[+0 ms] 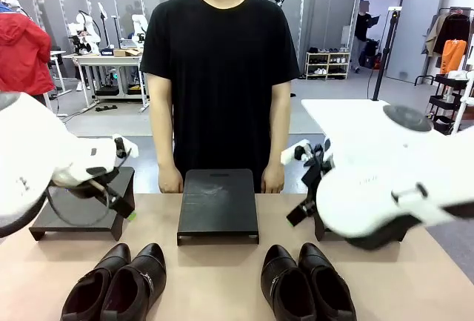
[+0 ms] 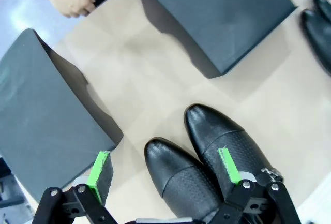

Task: Place the shoes on the stand as instructed by the person.
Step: Pick up one pair of Shoes and place it on the Shoes Stand indicated by the person.

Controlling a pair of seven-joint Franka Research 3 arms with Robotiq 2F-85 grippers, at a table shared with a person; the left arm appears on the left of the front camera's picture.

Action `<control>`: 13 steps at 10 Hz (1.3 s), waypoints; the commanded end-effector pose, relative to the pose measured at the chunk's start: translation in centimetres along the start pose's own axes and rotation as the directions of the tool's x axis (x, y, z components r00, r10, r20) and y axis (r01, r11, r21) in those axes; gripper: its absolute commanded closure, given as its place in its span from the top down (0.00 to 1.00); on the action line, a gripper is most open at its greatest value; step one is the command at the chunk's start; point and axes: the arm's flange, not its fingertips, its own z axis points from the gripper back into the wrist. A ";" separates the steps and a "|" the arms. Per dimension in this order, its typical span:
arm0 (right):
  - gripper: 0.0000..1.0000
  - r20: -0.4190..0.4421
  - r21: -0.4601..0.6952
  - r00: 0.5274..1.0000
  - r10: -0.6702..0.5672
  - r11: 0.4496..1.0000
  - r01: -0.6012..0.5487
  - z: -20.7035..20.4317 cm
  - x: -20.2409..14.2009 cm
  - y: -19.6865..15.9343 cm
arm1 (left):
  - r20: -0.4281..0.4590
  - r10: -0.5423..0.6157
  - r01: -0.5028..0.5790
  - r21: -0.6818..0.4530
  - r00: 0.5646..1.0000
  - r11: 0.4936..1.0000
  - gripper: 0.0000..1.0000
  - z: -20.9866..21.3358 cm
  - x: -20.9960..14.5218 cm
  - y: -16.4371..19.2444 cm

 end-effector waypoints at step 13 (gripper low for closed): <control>1.00 0.087 0.808 0.711 -0.698 0.467 0.360 17.4 -18.9 -22.1 | 0.012 0.524 -0.222 -0.897 0.851 0.381 1.00 17.3 -20.0 22.2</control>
